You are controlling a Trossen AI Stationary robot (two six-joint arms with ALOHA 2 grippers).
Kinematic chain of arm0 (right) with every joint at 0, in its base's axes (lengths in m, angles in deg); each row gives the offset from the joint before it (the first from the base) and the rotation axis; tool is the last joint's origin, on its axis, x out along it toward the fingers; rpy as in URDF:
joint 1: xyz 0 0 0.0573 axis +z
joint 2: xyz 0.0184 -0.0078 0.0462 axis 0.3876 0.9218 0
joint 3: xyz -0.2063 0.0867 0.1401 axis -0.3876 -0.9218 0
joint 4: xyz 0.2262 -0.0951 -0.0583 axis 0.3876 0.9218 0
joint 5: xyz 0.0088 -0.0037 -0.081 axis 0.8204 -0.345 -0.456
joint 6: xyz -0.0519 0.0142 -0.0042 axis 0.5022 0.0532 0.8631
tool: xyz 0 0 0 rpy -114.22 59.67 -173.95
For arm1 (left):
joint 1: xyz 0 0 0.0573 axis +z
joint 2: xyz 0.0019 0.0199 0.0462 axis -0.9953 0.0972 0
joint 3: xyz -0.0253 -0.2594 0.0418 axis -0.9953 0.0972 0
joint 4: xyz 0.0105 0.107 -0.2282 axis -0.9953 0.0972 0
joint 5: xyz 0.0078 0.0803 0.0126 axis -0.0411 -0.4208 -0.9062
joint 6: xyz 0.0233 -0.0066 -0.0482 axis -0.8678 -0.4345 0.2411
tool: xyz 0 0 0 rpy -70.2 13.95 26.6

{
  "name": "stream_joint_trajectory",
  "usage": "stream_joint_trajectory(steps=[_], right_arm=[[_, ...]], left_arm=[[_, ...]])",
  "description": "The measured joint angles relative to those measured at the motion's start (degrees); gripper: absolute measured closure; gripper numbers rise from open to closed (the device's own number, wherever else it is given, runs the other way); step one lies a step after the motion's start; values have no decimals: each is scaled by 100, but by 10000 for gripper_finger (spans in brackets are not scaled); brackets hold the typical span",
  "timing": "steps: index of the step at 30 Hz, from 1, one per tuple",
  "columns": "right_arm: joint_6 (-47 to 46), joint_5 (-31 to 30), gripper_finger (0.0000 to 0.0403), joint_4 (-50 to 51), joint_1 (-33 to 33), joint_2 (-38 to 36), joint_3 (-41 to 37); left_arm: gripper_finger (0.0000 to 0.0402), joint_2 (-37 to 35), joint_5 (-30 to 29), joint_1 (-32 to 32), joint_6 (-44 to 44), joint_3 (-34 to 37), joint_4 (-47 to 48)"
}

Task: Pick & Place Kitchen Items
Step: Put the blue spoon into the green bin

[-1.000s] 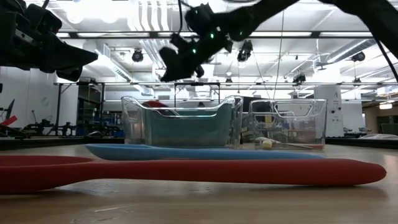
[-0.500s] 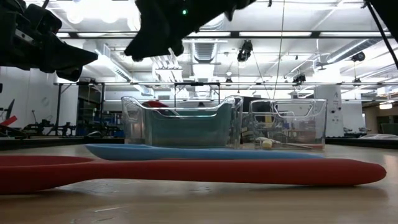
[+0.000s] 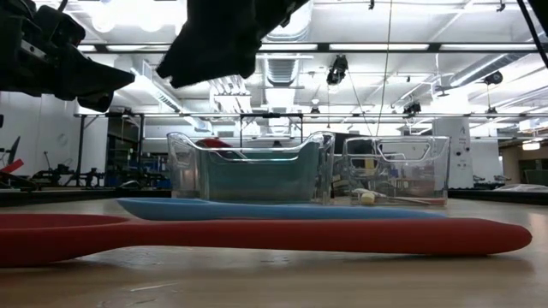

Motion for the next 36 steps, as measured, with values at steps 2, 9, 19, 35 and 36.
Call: stream_joint_trajectory(steps=[2,9,19,35,36], right_arm=[[-250,4,223,96,63,87,0],[-1018,24,248,664,198,256,-39],[-1647,312,280,1159,487,295,-306],[-2150,127,268,730,517,295,-980],[-2212,125,265,655,518,295,-1024]], left_arm=[[392,-1,0,0,0,0,0],[392,-1,0,0,0,1,2],[392,-1,0,-2,0,-1,2],[392,-1,0,0,0,-1,2],[392,-1,0,-2,0,-1,0]])
